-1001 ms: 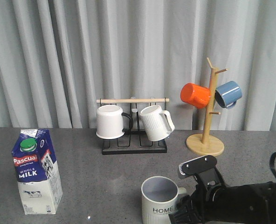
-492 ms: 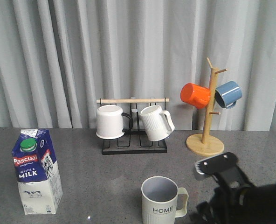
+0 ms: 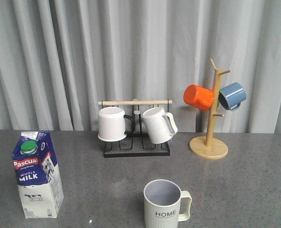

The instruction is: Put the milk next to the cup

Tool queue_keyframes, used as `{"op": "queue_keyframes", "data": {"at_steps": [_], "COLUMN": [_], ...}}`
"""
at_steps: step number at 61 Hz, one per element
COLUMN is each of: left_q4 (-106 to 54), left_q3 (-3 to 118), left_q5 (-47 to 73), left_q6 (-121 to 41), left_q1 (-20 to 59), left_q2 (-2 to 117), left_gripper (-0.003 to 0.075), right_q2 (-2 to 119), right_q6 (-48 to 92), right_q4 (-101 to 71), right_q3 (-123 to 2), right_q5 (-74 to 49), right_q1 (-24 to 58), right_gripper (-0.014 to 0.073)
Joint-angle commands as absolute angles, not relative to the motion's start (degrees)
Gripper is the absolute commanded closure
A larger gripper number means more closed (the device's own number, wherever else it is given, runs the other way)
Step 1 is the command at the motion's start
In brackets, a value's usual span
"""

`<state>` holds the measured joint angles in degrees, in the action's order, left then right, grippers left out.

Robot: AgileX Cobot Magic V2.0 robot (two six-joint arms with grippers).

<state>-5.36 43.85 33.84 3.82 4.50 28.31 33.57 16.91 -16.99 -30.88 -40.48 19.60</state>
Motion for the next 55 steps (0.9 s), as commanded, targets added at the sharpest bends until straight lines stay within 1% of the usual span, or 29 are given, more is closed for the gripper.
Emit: {"op": "queue_keyframes", "data": {"at_steps": [1,8,17,25,36,46,55], "left_q4": [-6.0,-7.7,-9.4,-9.4,-9.7,-13.1,-13.0], "left_q3": [46.4,50.5,59.2,67.3,78.4,90.2,99.8], "left_q5": [33.0,37.1,44.3,52.8,60.5,67.3,71.5], "left_q6": [3.9,3.9,-0.5,-2.0,-2.1,-2.1,-2.1], "left_q1": [4.6,4.6,4.6,4.6,4.6,4.6,4.6], "left_q2": [30.7,34.7,41.7,48.0,56.0,63.6,70.9], "left_gripper": [0.0311,0.0283,0.0193,0.0140,0.0130,0.0130,0.0130], "right_q2": [28.6,25.2,24.9,24.9,24.9,24.9,24.9], "right_q6": [17.3,16.4,15.4,14.7,14.4,14.4,14.4], "right_q4": [-16.6,-14.6,-12.8,-11.7,-11.7,-11.7,-11.7], "right_q3": [-30.8,-29.9,-29.7,-29.7,-29.7,-29.7,-29.7], "right_q5": [-40.2,-41.9,-42.9,-42.9,-42.9,-44.4,-46.6], "right_q1": [19.5,19.5,19.5,19.5,19.5,19.5,19.5], "right_gripper": [0.0601,0.0599,0.0599,0.0599,0.0599,0.0599,0.0599]}}
